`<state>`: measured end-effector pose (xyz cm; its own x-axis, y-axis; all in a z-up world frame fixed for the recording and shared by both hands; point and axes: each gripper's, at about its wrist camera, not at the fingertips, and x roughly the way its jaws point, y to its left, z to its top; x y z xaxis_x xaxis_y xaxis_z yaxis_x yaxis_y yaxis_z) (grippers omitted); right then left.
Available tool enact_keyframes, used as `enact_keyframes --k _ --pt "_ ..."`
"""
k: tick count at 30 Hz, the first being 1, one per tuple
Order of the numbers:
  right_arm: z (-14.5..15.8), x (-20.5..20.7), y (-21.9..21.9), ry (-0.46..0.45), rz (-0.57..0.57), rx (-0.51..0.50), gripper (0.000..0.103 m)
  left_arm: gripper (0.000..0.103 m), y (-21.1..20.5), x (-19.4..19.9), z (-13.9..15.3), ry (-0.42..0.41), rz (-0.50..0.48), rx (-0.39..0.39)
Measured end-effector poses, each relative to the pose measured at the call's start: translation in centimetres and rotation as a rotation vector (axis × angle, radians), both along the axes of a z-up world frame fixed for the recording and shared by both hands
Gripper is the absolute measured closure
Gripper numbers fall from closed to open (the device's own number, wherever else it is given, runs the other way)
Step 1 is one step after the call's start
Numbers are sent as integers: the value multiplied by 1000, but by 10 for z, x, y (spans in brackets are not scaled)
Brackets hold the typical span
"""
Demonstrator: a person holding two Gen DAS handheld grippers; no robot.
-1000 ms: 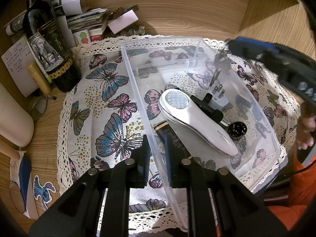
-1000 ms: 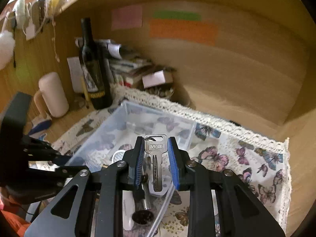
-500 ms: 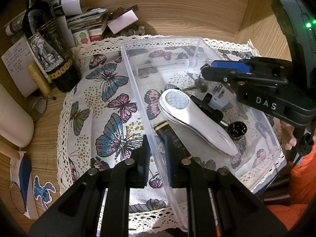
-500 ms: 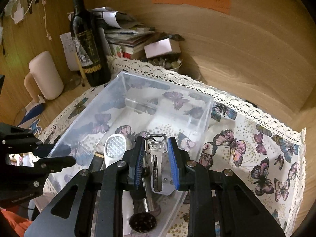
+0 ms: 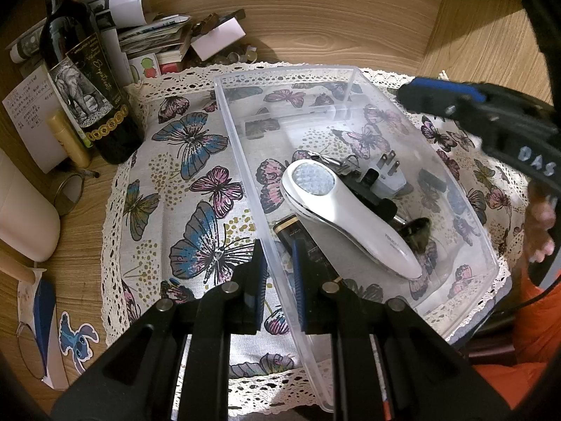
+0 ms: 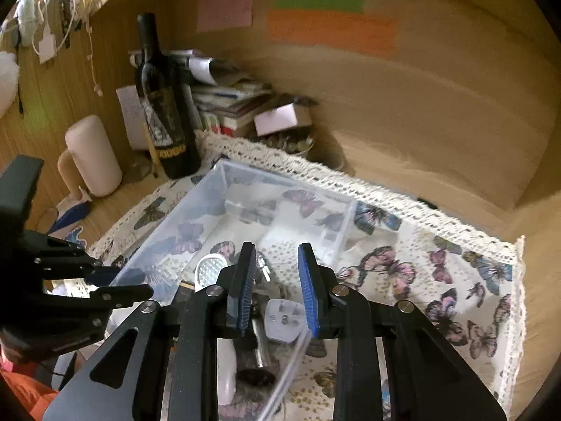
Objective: Organize rigid objects
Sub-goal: 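Carry the key into the box and open the right gripper, then grasp the small black plug on the cloth with the right gripper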
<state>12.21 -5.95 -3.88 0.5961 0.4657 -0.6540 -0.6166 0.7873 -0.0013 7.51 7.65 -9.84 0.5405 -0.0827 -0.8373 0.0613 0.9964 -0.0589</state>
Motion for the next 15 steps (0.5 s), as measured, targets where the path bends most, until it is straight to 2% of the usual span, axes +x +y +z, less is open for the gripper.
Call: enact_keyframes --k 8,15 --pt "11 -6 -36 -55 -95 -3 74 89 0 0 0 0 0 -1" --pt "-14 4 -65 -1 -192 -52 71 89 0 0 0 0 0 -1"
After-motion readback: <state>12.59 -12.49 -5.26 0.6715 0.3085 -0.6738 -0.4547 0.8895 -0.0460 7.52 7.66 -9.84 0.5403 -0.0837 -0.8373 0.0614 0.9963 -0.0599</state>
